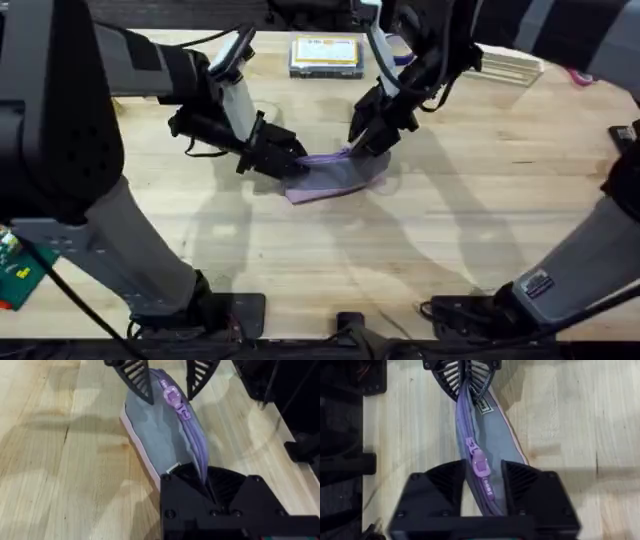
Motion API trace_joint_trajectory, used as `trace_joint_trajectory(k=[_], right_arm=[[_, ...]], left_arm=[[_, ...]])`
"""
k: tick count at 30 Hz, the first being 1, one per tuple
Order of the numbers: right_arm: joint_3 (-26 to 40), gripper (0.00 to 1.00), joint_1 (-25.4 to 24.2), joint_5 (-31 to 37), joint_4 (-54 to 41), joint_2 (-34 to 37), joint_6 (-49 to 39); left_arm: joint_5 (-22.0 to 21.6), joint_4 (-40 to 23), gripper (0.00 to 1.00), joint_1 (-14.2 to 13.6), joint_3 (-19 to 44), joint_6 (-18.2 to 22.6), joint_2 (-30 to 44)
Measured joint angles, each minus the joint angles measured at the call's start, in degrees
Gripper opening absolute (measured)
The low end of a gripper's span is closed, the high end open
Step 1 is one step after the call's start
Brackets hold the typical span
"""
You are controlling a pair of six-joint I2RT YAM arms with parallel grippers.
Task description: Unzip the bag, pick up the pens from the table one at a time and place them inside, then zip the bag closed.
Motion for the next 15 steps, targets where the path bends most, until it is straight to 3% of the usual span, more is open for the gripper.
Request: trace_joint_trajectory(k=[5, 15], right_arm=[[0.00, 0.054, 0.00, -0.22, -0.40, 0.01, 0.35], [0.11, 0.032, 0.00, -0.26, -0.25, 0.01, 1.83]], left_arm=[[0.00, 0.00, 0.042, 0.00, 0.00, -0.02, 0.01], [-0.04, -0.02, 0.042, -0.02, 0.00, 0.00, 0.01]])
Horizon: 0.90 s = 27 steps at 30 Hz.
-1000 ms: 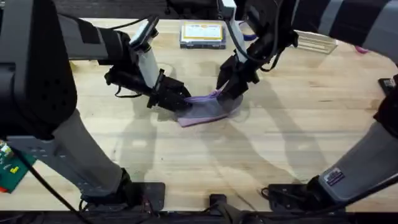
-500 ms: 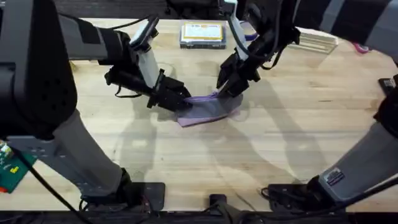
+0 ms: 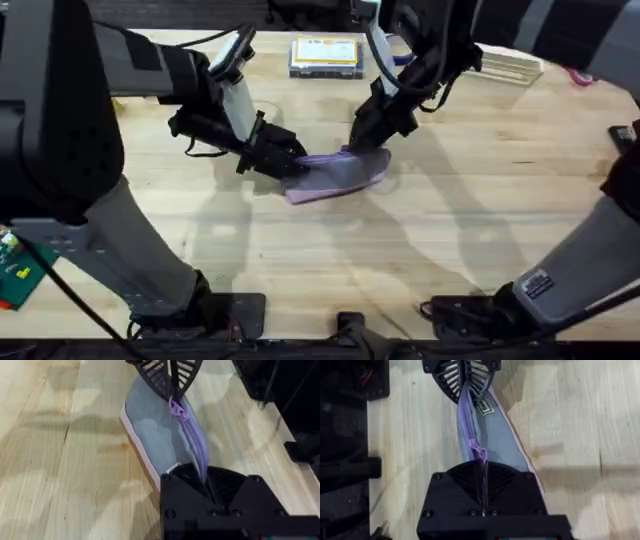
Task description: Unzip the bag, pick up the pens from the table one at a time and place them inside, then zip the bag closed.
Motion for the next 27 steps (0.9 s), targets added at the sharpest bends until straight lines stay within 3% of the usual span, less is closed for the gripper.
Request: trace_joint_trajectory(k=[13, 27], right_arm=[[1.75, 0.031, -2.75, -1.32, -5.57, -0.02, 6.34], [1.84, 0.032, -16.69, -1.56, -9.64, -0.02, 5.40]], left_arm=[[0.20, 0.00, 0.042, 0.00, 0.00, -0.02, 0.00], [0.67, 0.02, 0.042, 0.07, 0.00, -0.02, -0.02]])
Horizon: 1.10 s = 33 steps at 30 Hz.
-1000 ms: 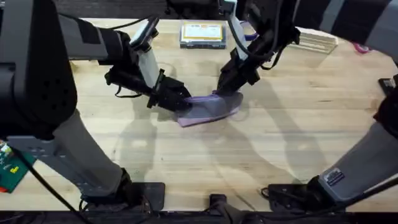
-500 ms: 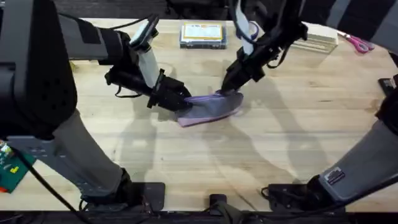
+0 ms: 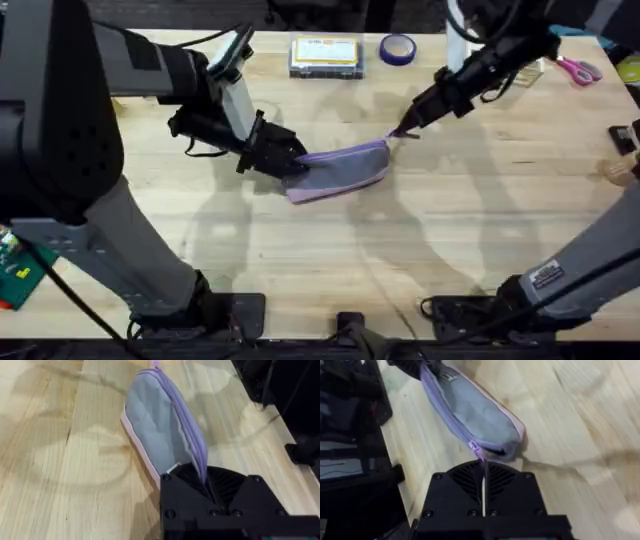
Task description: Unzip the bag, pick up the pens from the table one at a time and place them inside, then zip the bag closed.
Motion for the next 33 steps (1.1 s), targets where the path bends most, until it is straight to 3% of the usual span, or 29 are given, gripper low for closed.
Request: trace_joint_trajectory(k=[10, 16, 25, 27, 32, 33], right_arm=[[0.17, 0.032, -6.31, 4.85, 0.72, 0.02, -0.79], [-0.96, 0.033, -6.74, 7.03, 1.77, 0.02, -1.16], [-1.11, 0.033, -6.82, 1.68, 1.48, -0.57, -5.22], [-1.11, 0.244, -6.84, 0.90, 1.50, -2.06, -5.62], [-1.11, 0.949, -6.82, 1.03, 1.39, -8.40, -7.00], [-1.09, 0.985, -6.82, 1.62, 1.41, -9.60, -7.13]], left_arm=[[-0.06, 0.00, 0.042, -0.22, 0.00, 0.00, 0.02], [-0.13, 0.00, 0.042, -0.22, 0.00, 0.00, 0.00], [-0.13, 0.00, 0.042, -0.22, 0.00, 0.01, 0.01], [-0.13, 0.00, 0.042, -0.22, 0.00, 0.01, 0.01], [-0.13, 0.00, 0.042, -0.22, 0.00, 0.02, 0.02], [-0.13, 0.00, 0.042, -0.22, 0.00, 0.02, 0.02]])
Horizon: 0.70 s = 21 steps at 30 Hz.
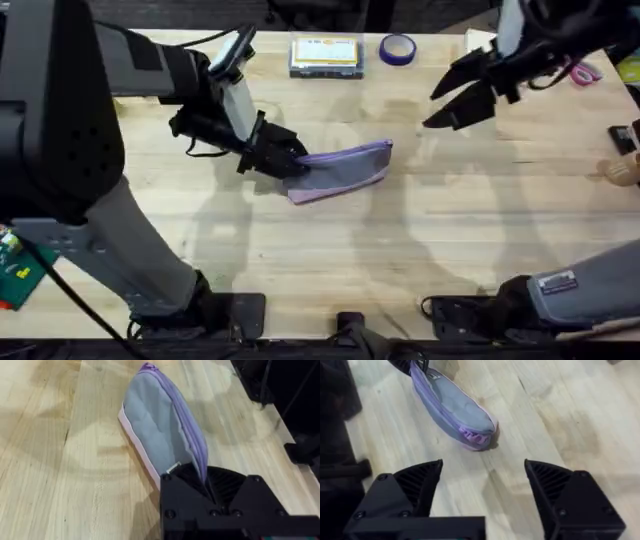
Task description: Unzip the bag, pick up the pens from the table one at a time and place them inside, then zip the bag closed.
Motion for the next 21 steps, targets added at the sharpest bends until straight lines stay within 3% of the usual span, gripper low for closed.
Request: trace_joint_trajectory(k=[1, 4, 6, 7, 8, 19, 21], right_arm=[[0.00, 0.967, 0.00, 0.72, -0.05, -0.94, -0.25], [0.00, 0.598, 0.00, 3.61, -0.16, -3.20, -0.23], [0.00, 0.872, 0.07, 5.58, -0.12, -4.29, -0.39], [0.00, 0.962, 0.21, 6.53, -0.02, -4.79, -0.59], [0.00, 0.989, 0.51, 7.81, 0.00, -5.37, -0.62], [0.00, 0.997, 8.57, 22.45, -0.02, -8.52, -0.63], [0.00, 0.997, 9.86, 23.72, 0.23, -8.52, -0.65]], left_arm=[[0.00, 0.00, 0.042, 0.00, 0.00, 0.00, 0.00], [0.00, 0.00, 0.042, 0.00, 0.00, 0.00, -0.01], [0.00, 0.00, 0.042, 0.00, 0.00, 0.00, 0.00], [0.00, 0.00, 0.042, 0.00, 0.00, 0.00, 0.00], [-0.01, 0.00, 0.042, 0.00, 0.00, 0.00, 0.00], [-0.02, -0.02, 0.054, 0.00, 0.00, 0.00, 0.00], [-0.02, -0.23, 0.159, 0.00, 0.00, 0.10, 0.00]])
